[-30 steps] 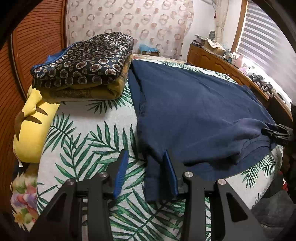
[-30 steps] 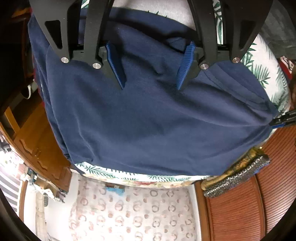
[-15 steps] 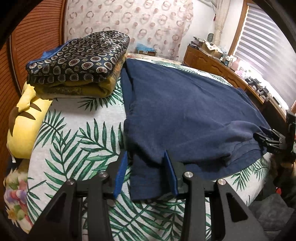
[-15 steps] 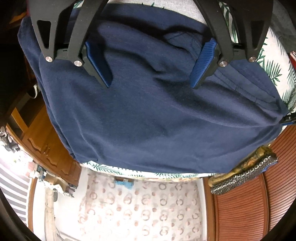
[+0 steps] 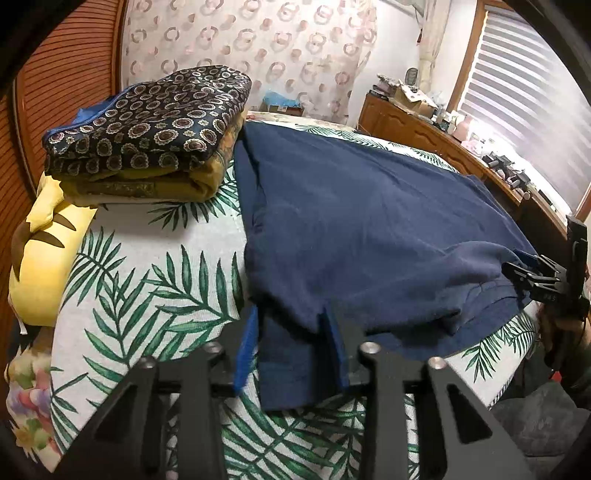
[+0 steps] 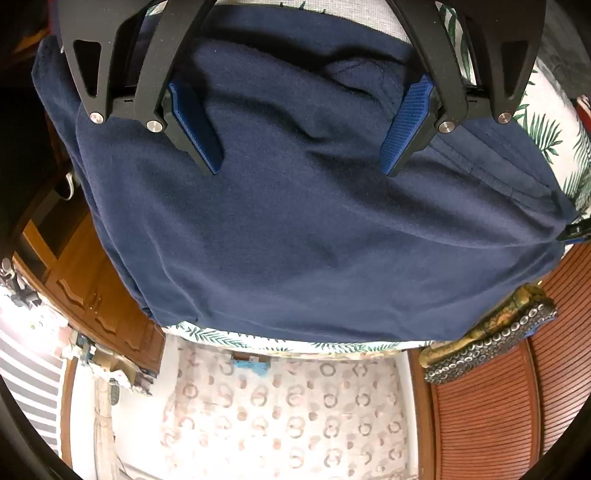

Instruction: Fold small clothes

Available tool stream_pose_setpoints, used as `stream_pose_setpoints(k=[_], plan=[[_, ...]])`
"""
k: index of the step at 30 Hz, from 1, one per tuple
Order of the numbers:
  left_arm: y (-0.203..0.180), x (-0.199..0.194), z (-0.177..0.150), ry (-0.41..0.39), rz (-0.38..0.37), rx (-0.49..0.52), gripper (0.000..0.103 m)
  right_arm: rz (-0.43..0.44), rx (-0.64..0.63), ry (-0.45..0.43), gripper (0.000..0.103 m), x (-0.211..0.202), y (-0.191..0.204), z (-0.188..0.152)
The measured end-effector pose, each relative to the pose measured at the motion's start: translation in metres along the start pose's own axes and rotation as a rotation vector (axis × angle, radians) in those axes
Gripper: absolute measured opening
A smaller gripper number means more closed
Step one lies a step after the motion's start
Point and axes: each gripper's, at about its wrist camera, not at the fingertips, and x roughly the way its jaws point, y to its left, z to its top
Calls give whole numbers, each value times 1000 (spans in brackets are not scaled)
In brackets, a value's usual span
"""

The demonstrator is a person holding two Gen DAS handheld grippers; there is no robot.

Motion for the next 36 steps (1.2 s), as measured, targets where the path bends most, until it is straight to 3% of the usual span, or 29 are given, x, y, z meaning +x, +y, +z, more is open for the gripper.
stream_pose_setpoints(k=[3, 6, 8, 13, 18, 20, 25, 31, 36], plan=[[-1, 0, -2, -6, -25, 7, 24, -3, -7, 1, 90, 1, 1, 0], [-3, -1, -2, -8, -36, 17, 6, -2, -10, 2, 90, 1, 1, 1], [-7, -5, -1, -36, -40, 28, 2, -1, -12, 2, 90, 1, 2, 1], [-26, -25, 20, -134, -79, 67, 1, 1, -24, 0, 90, 0, 1, 0], [-65, -33, 49, -179, -176, 169, 0, 15, -29, 2, 89, -2, -2, 0], [-82, -36, 62, -199, -210, 200, 0, -25, -35, -14, 89, -9, -6, 0], [-121, -38, 99, -238, -289, 273, 0, -32, 18, -74, 89, -35, -29, 6], [-179, -30, 136, -243, -368, 376, 0, -95, -12, -188, 89, -69, -39, 8], [-221, -32, 155, -239, -427, 425, 0, -88, 46, -205, 89, -84, -54, 7]])
